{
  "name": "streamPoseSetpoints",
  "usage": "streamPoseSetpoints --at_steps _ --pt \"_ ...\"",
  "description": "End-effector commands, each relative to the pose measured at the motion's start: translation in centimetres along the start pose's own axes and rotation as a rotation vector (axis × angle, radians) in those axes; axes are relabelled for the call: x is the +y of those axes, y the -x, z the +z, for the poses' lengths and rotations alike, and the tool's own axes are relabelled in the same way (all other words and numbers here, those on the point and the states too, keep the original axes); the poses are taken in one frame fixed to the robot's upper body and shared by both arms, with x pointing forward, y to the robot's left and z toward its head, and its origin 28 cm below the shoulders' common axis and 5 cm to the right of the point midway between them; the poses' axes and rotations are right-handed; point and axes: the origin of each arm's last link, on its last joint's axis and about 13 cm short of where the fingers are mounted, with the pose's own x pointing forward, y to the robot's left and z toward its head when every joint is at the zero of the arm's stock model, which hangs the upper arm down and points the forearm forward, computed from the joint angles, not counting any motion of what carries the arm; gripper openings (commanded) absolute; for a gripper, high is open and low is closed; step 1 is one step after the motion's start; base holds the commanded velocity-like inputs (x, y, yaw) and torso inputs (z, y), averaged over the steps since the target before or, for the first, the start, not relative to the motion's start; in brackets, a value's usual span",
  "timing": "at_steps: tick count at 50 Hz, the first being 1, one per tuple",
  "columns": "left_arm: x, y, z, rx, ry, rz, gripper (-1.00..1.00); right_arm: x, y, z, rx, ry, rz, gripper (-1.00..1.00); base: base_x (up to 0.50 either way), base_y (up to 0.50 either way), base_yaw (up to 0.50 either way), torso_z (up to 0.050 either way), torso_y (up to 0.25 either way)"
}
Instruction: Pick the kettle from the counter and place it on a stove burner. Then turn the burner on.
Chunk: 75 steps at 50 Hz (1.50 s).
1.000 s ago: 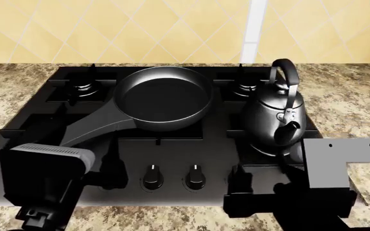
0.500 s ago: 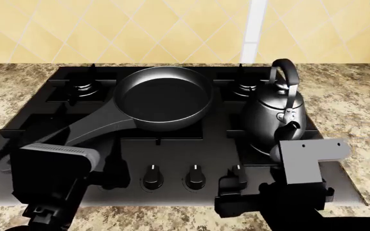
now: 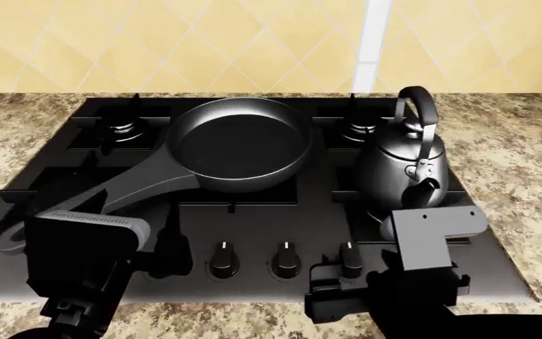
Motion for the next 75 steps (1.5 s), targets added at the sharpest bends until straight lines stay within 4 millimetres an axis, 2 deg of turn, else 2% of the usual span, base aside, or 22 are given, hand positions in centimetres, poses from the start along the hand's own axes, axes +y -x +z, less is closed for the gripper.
streamPoseSetpoints --at_steps 1,15,27,28,52,59,75 --pt "0.0 0.0 -0.1 0.002 0.000 0.001 1.00 0.0 -0.2 -0.3 0.003 -0.003 0.007 1.00 0.00 0.00 0.00 0.000 0.000" --pt "-0.1 0.0 -0.1 0.006 -0.002 0.001 1.00 -0.2 -0.7 -1.2 0.035 -0.016 0.002 1.00 0.00 0.00 0.00 0.000 0.000" --pt "-0.1 0.0 -0.3 0.008 0.001 0.001 1.00 -0.1 -0.7 -1.0 0.027 -0.005 0.008 1.00 0.00 0.00 0.00 0.000 0.000" --pt "-0.1 0.0 -0.3 0.007 0.001 0.001 1.00 -0.1 -0.7 -1.0 0.023 -0.002 0.006 -1.00 0.00 0.00 0.00 0.000 0.000" --pt "-0.1 0.0 -0.3 0.009 0.002 0.002 1.00 -0.6 -0.9 -1.0 -0.013 0.045 -0.004 -1.00 0.00 0.00 0.00 0.000 0.000" --pt "-0.1 0.0 -0.3 0.009 0.003 0.004 1.00 -1.6 -1.0 -1.3 -0.038 0.157 0.051 -1.00 0.00 0.00 0.00 0.000 0.000" --pt "-0.2 -0.2 -0.3 0.016 -0.001 0.000 1.00 -3.4 -2.0 -1.6 -0.033 0.218 0.036 -1.00 0.00 0.00 0.00 0.000 0.000"
